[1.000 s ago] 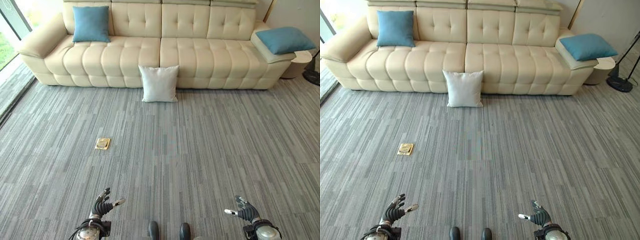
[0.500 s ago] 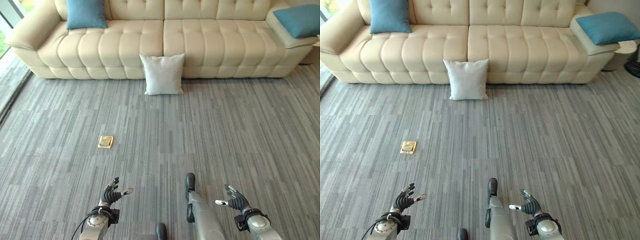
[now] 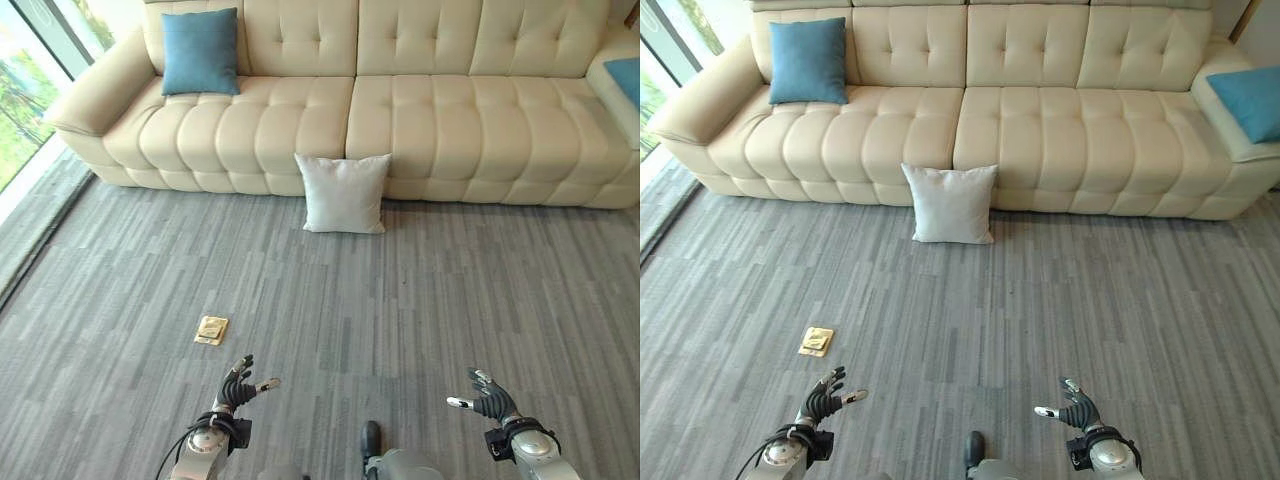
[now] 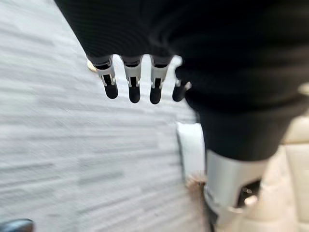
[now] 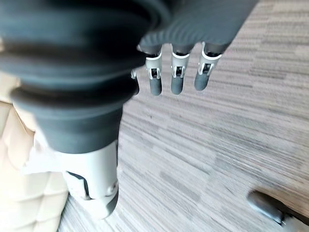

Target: Pick up all the scattered cushions and arrange them neatly on the sofa.

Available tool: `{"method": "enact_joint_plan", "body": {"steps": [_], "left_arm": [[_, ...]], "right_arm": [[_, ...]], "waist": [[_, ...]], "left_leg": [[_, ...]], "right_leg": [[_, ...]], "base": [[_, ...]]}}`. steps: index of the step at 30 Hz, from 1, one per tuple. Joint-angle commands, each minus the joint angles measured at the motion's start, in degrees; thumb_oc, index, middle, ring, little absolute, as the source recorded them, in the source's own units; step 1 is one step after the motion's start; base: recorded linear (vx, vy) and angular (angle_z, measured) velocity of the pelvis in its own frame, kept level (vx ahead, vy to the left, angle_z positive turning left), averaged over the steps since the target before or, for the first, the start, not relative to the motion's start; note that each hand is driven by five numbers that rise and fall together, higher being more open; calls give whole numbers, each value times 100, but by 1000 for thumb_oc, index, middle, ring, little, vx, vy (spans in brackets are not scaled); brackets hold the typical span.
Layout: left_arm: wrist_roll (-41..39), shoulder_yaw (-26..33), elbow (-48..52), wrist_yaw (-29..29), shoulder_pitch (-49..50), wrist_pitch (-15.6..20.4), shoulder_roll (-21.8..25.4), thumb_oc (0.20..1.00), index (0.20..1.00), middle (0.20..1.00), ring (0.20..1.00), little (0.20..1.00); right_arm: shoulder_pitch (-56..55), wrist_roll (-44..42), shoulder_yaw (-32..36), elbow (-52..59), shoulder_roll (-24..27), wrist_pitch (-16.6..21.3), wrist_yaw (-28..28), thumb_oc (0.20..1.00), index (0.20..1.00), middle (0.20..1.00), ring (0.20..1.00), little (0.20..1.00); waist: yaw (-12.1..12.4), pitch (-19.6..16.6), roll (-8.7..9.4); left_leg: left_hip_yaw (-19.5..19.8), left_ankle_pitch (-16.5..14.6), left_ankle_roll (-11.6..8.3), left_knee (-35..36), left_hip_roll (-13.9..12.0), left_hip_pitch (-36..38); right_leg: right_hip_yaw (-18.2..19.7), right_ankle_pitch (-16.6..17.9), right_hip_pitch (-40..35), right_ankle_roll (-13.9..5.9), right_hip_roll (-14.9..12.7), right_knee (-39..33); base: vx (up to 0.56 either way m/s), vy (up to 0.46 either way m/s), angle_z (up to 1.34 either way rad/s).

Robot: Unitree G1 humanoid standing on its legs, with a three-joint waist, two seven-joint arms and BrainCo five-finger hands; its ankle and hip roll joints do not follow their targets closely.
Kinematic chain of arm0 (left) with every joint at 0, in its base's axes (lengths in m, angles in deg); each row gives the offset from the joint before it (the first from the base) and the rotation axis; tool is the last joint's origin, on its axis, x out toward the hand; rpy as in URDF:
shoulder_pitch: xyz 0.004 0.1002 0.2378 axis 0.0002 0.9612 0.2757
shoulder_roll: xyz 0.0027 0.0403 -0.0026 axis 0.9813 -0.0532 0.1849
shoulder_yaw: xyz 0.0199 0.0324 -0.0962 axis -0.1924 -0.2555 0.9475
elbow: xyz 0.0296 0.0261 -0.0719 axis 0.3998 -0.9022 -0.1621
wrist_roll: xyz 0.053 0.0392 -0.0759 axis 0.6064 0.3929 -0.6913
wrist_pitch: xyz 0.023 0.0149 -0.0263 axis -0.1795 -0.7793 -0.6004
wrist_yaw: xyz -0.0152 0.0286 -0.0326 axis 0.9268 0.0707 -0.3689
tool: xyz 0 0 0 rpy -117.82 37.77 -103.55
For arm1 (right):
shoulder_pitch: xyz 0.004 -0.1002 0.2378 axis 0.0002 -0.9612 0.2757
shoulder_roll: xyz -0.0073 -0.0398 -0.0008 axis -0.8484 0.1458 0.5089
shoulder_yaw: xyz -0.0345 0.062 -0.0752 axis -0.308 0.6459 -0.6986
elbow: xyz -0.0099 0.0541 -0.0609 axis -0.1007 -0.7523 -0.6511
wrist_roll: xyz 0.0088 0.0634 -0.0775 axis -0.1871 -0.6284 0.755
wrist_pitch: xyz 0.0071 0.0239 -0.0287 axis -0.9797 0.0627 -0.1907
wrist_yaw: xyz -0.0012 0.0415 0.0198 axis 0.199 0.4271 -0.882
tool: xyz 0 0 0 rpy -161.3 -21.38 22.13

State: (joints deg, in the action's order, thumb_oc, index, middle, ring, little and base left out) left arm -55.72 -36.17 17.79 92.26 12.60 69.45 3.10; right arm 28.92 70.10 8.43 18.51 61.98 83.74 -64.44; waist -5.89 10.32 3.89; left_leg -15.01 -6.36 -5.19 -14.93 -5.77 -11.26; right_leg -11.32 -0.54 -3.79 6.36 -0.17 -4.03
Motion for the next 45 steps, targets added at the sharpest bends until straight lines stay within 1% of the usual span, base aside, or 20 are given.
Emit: {"method": "enact_joint_plan", "body": {"steps": [1, 2, 5, 8, 10, 11, 12, 15, 19, 22, 24, 27, 30, 31, 33, 35, 36, 38, 44, 45], "left_arm": [[23, -110, 257, 28, 94, 134, 264, 1000, 1000, 1000, 1000, 1000], [22, -113, 291, 28, 113, 128, 261, 1000, 1000, 1000, 1000, 1000], [-16, -65, 285, 60, 197, 118, 252, 1000, 1000, 1000, 1000, 1000], [-22, -25, 224, 61, 248, 112, 228, 1000, 1000, 1000, 1000, 1000], [1, -11, 175, 35, 287, 78, 222, 1000, 1000, 1000, 1000, 1000], [10, -15, 154, 35, 317, 98, 235, 1000, 1000, 1000, 1000, 1000], [26, -28, 214, 25, 305, 100, 294, 1000, 1000, 1000, 1000, 1000], [28, -11, 228, 37, 220, 106, 390, 1000, 1000, 1000, 1000, 1000], [87, -1, 132, 82, 126, 100, 404, 1000, 1000, 1000, 1000, 1000], [49, 28, 94, 129, 120, 107, 397, 1000, 1000, 1000, 1000, 1000], [74, 0, 54, 132, 105, 94, 358, 1000, 1000, 1000, 1000, 1000], [150, -25, -3, 140, 45, 113, 304, 1000, 1000, 1000, 1000, 1000], [209, -95, 7, 87, 87, 146, 259, 1000, 1000, 1000, 1000, 1000], [197, -124, -47, 61, 123, 132, 206, 1000, 1000, 1000, 1000, 1000], [201, -180, -62, 39, 142, 129, 194, 1000, 1000, 1000, 1000, 1000], [221, -208, -8, 12, 154, 118, 221, 1000, 1000, 1000, 1000, 1000], [240, -235, 16, 11, 157, 114, 228, 1000, 1000, 1000, 1000, 1000], [231, -270, 37, 26, 139, 111, 208, 1000, 1000, 1000, 1000, 1000], [276, -313, 177, -21, 238, 111, 205, 1000, 1000, 1000, 1000, 1000], [272, -299, 235, -28, 286, 104, 230, 1000, 1000, 1000, 1000, 1000]], "right_arm": [[-123, -106, 191, -50, 178, 200, -127, 1000, 1000, 1000, 1000, 1000], [-107, -91, 180, -80, 162, 198, -147, 1000, 1000, 1000, 1000, 1000], [-79, -21, 138, -115, 129, 186, -173, 1000, 1000, 1000, 1000, 1000], [-74, 9, 127, -154, 89, 180, -142, 1000, 1000, 1000, 1000, 1000], [-111, 21, 155, -134, 44, 161, -120, 1000, 1000, 1000, 1000, 1000], [-121, -54, 199, -76, -17, 176, -109, 1000, 1000, 1000, 1000, 1000], [-75, -100, 217, -46, -46, 182, -82, 1000, 1000, 1000, 1000, 1000], [58, -184, 211, 81, -88, 206, -75, 1000, 1000, 1000, 1000, 1000], [145, -152, 125, 228, -88, 190, -56, 1000, 1000, 1000, 1000, 1000], [217, -137, 37, 273, -26, 182, -66, 1000, 1000, 1000, 1000, 1000], [243, -140, 35, 223, -3, 177, -85, 1000, 1000, 1000, 1000, 1000], [245, -104, 49, 126, 37, 173, -97, 1000, 1000, 1000, 1000, 1000], [137, -114, 85, 82, 70, 177, -56, 1000, 1000, 1000, 1000, 1000], [91, -127, 133, 25, 125, 194, -61, 1000, 1000, 1000, 1000, 1000], [5, -165, 162, 137, 177, 242, -67, 1000, 1000, 1000, 1000, 1000], [-26, -216, 164, 199, 244, 273, -88, 1000, 1000, 1000, 1000, 1000], [-21, -229, 154, 253, 262, 268, -91, 1000, 1000, 1000, 1000, 1000], [16, -228, 112, 236, 286, 246, -102, 1000, 1000, 1000, 1000, 1000], [-31, -174, 138, 201, 314, 213, -113, 1000, 1000, 1000, 1000, 1000], [-36, -162, 137, 158, 309, 206, -134, 1000, 1000, 1000, 1000, 1000]], "waist": [[88, 20, -121], [146, 29, -117], [278, 21, -77], [341, -51, -103], [369, -129, -80], [390, -197, 3], [421, -219, 68], [396, -119, 33], [315, -8, -107], [202, 128, -225], [115, 202, -229], [-29, 218, -199], [-101, 142, -140], [-102, 77, -173], [-132, 61, -174], [-133, 67, -109], [-110, 89, -94], [-26, 138, -81], [125, 111, -39], [200, 122, -39]], "left_leg": [[-298, 803, 11, 805, -88, 280], [-296, 988, -35, 960, -138, 176], [-192, 1208, -78, 1296, -193, -27], [-190, 1273, -73, 1359, -236, -15], [-196, 1225, 16, 1217, -143, 12], [-218, 1067, 134, 1033, 21, 15], [-238, 835, 351, 929, 205, 99], [-195, 525, 602, 907, 417, 392], [-41, 313, 729, 1077, 548, 869], [115, 100, 709, 1330, 607, 1355], [211, -9, 671, 1354, 659, 1551], [368, -185, 576, 1345, 728, 1786], [568, -430, 510, 1163, 806, 1971], [638, -331, 316, 824, 730, 1970], [543, 125, -43, -2, 441, 1730], [307, 481, -178, -779, 160, 1487], [224, 542, -187, -1007, 55, 1382], [220, 547, -148, -1150, 86, 1156], [117, 210, 79, -226, 201, 699], [258, 300, 82, 125, 222, 494]], "right_leg": [[153, -634, 198, -971, -226, 868], [184, -665, 61, -986, -197, 827], [367, -771, -286, -1050, -180, 772], [511, -872, -470, -1068, -136, 770], [606, -881, -541, -1141, -245, 949], [666, -701, -483, -1322, -469, 1213], [819, -130, -190, -1553, -688, 1876], [877, 450, 288, -1706, -860, 2969], [800, 546, 899, -1546, -826, 3386], [208, 117, 1505, -1422, -890, 2643], [88, 125, 1691, -1471, -853, 2011], [111, 317, 1915, -1557, -775, 1163], [379, 396, 1830, -1513, -703, 1114], [274, 394, 1638, -1380, -646, 1111], [145, 308, 1377, -1190, -570, 1034], [87, 134, 1099, -1022, -502, 923], [98, 35, 971, -954, -437, 898], [152, -81, 811, -889, -374, 881], [263, -304, 434, -944, -338, 732], [337, -381, 296, -954, -287, 693]], "base": [[243, -4, -12], [223, 7, -25], [334, 65, -41], [344, 118, -45], [425, 251, -33], [533, 410, -39], [485, 400, -41], [270, 219, -25], [267, 132, 12], [346, 12, 16], [332, -75, 18], [360, -134, 4], [432, -217, 48], [483, -344, 90], [365, -342, 73], [249, -265, 49], [242, -225, 5], [213, -136, -51], [195, -21, -39], [274, 23, -22]]}}
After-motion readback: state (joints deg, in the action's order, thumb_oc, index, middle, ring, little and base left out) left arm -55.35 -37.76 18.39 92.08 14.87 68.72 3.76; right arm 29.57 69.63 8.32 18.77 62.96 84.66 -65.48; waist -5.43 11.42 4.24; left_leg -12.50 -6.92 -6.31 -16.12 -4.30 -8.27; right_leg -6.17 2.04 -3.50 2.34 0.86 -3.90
